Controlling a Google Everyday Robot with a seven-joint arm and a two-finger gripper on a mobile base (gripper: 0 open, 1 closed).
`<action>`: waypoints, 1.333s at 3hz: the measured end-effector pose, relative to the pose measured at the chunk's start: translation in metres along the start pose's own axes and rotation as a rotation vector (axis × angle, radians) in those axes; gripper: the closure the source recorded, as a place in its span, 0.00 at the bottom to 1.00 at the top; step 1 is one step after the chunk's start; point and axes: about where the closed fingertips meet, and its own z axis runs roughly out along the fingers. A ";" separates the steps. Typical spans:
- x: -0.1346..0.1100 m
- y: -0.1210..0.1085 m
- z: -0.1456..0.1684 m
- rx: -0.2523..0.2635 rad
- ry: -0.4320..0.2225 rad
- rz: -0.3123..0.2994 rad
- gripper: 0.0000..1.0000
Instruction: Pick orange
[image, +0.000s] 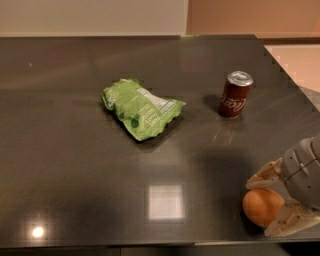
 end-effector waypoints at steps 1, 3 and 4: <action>-0.002 -0.001 -0.001 -0.003 0.004 -0.001 0.65; -0.030 -0.034 -0.037 0.007 -0.058 0.051 1.00; -0.049 -0.057 -0.061 0.027 -0.100 0.072 1.00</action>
Offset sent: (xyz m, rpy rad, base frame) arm 0.0213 0.0178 0.0411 0.0436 0.0147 -0.0621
